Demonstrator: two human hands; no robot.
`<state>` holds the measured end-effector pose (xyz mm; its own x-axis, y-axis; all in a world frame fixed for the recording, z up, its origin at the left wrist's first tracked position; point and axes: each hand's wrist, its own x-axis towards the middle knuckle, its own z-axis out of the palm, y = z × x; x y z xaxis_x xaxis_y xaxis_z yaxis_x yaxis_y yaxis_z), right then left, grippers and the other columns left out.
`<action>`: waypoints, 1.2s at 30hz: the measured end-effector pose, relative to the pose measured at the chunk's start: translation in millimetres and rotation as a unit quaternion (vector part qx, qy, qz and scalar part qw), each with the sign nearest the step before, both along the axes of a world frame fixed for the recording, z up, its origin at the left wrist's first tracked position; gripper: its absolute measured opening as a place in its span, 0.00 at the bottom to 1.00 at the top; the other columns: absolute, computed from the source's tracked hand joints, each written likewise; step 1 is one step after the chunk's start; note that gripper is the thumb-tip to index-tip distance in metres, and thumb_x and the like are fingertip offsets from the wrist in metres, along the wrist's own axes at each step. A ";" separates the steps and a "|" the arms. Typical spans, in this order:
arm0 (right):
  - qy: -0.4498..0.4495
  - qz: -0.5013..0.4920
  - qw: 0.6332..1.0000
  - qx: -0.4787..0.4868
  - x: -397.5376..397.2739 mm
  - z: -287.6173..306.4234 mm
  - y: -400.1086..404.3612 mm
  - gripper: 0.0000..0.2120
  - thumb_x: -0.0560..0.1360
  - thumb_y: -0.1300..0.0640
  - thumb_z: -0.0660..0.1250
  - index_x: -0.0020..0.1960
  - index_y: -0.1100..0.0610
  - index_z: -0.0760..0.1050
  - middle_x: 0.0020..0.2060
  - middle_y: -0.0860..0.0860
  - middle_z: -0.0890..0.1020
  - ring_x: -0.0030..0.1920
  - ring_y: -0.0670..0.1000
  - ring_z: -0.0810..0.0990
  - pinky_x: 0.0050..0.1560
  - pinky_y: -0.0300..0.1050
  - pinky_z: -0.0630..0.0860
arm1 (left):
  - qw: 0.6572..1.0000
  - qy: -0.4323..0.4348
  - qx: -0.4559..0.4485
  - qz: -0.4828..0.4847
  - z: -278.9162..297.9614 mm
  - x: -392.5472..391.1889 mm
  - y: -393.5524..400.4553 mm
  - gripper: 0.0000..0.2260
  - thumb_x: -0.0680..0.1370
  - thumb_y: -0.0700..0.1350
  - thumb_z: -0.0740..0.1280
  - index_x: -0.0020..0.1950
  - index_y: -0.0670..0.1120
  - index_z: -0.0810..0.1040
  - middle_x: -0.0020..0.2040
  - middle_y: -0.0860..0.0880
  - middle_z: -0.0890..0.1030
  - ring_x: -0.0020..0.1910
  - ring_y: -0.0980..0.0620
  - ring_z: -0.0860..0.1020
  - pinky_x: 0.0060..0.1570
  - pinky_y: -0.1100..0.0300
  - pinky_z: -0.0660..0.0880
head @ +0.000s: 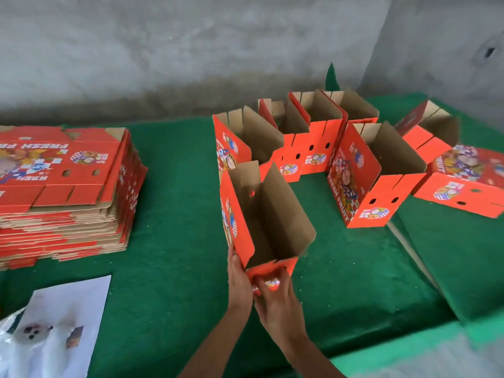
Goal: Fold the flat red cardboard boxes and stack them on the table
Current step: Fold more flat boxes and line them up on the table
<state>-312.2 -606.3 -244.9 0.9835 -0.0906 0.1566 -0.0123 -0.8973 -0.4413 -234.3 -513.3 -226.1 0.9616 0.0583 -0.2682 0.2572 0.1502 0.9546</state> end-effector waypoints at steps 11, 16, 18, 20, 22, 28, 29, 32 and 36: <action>0.011 -0.047 0.998 -0.035 8.3 15.5 -23.5 0.16 0.79 0.50 0.68 0.65 0.46 0.75 0.63 0.62 0.70 0.58 0.63 0.78 0.40 0.53 0.84 | 0.995 -0.006 0.057 -0.076 6.0 20.4 -20.8 0.21 0.88 0.54 0.48 0.82 0.60 0.62 0.76 0.55 0.70 0.67 0.58 0.74 0.62 0.67 0.70; 0.017 -0.105 0.993 -0.049 -12.7 14.3 -49.2 0.19 0.77 0.51 0.70 0.67 0.46 0.75 0.60 0.61 0.70 0.59 0.62 0.77 0.43 0.52 0.84 | 0.991 0.010 0.001 -0.136 8.6 17.5 -63.8 0.20 0.89 0.50 0.50 0.80 0.56 0.66 0.73 0.50 0.75 0.71 0.50 0.75 0.73 0.47 0.71; 0.020 -0.128 0.990 -0.049 -8.2 16.5 -65.9 0.21 0.77 0.52 0.71 0.69 0.49 0.75 0.62 0.63 0.70 0.61 0.65 0.76 0.45 0.55 0.84 | 0.985 0.010 0.009 -0.174 15.2 23.2 -82.9 0.20 0.89 0.50 0.48 0.82 0.55 0.64 0.74 0.49 0.74 0.72 0.49 0.74 0.75 0.43 0.69; 0.034 -0.146 0.987 -0.048 0.8 20.5 -85.4 0.21 0.78 0.52 0.69 0.71 0.49 0.74 0.66 0.63 0.69 0.65 0.64 0.74 0.48 0.56 0.84 | 0.980 0.015 0.021 -0.198 20.0 29.7 -99.3 0.21 0.89 0.52 0.48 0.82 0.56 0.62 0.74 0.47 0.74 0.72 0.46 0.74 0.73 0.41 0.70; 0.051 -0.154 0.985 -0.061 11.9 22.5 -103.6 0.21 0.80 0.50 0.67 0.73 0.48 0.71 0.68 0.62 0.66 0.67 0.63 0.73 0.53 0.55 0.83 | 0.977 0.027 0.044 -0.205 27.7 38.2 -114.2 0.20 0.88 0.53 0.49 0.81 0.59 0.63 0.73 0.45 0.75 0.70 0.44 0.76 0.71 0.39 0.72; 0.072 -0.142 0.983 -0.086 58.9 21.1 -143.7 0.24 0.82 0.50 0.63 0.77 0.46 0.65 0.72 0.64 0.63 0.70 0.64 0.71 0.63 0.54 0.79 | 0.981 0.022 0.053 -0.183 48.7 76.1 -155.9 0.20 0.88 0.56 0.51 0.80 0.61 0.64 0.72 0.47 0.75 0.69 0.44 0.76 0.71 0.40 0.71; 0.083 -0.140 0.983 -0.088 68.5 20.9 -150.2 0.25 0.82 0.49 0.62 0.78 0.46 0.63 0.74 0.64 0.61 0.72 0.64 0.69 0.66 0.53 0.77 | 0.980 0.020 0.053 -0.189 49.9 84.6 -162.7 0.21 0.87 0.56 0.50 0.81 0.62 0.63 0.73 0.47 0.75 0.70 0.44 0.75 0.72 0.40 0.71; 0.106 -0.127 0.983 -0.078 96.6 22.7 -171.9 0.29 0.83 0.48 0.62 0.80 0.45 0.57 0.77 0.64 0.53 0.78 0.64 0.62 0.72 0.53 0.73 | 0.976 0.014 0.050 -0.210 51.2 112.6 -183.2 0.22 0.88 0.56 0.49 0.83 0.63 0.56 0.77 0.47 0.70 0.73 0.43 0.72 0.74 0.39 0.68; 0.142 -0.083 0.985 -0.049 131.0 26.0 -200.2 0.35 0.81 0.48 0.66 0.82 0.44 0.51 0.81 0.63 0.40 0.81 0.65 0.56 0.71 0.56 0.74 | 0.975 0.034 0.031 -0.217 51.1 146.4 -200.5 0.23 0.88 0.57 0.48 0.83 0.66 0.50 0.79 0.46 0.66 0.75 0.41 0.70 0.74 0.36 0.67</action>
